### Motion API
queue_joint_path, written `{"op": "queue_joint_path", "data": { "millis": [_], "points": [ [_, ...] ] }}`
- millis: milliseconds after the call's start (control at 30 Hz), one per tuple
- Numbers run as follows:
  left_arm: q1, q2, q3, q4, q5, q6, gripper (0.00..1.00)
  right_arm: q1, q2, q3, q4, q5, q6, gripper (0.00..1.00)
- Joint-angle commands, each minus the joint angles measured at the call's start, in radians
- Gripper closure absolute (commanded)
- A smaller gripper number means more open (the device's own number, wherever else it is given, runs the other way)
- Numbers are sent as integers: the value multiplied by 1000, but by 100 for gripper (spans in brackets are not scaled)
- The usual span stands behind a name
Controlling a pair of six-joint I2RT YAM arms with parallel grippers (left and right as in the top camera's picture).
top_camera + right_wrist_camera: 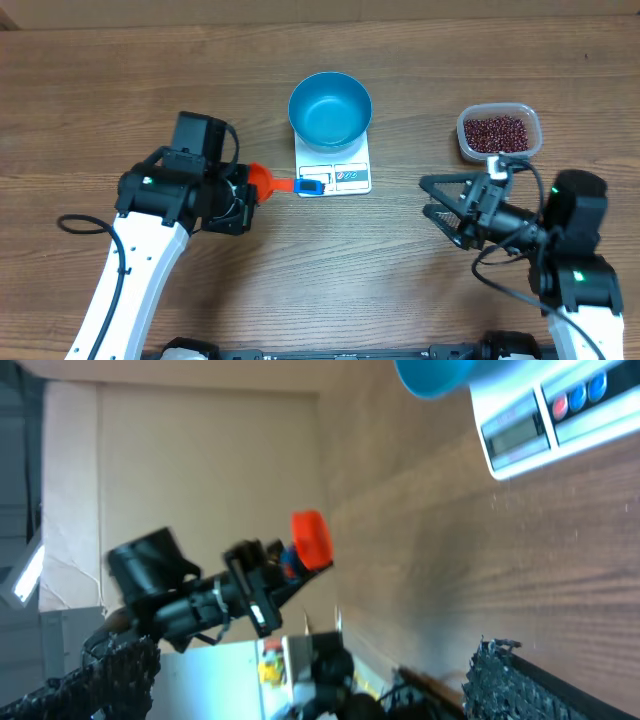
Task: Scoop item into bowl and weigh 150g on scale
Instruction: 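Move the right gripper toward the red cup's blue handle, then close the right gripper on the blue handle of the red cup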
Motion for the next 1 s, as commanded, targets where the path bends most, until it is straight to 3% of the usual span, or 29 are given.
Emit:
{"op": "queue_joint_path", "data": {
  "millis": [0,167,500,767,967],
  "points": [
    [-46,0,11,26,11,-26,96,65,61,26,50,3,-1,0],
    [-100,1,11,35,-10,-99,96,193,155,26,213,15,-3,0],
    [-199,1,11,36,-17,-249,96,312,207,26,346,109,-35,0],
    [-275,1,11,55,-74,-335,95,370,207,26,354,137,-38,1],
    [-306,13,11,89,-117,-356,96,387,207,26,354,150,-37,11]
  ]
}}
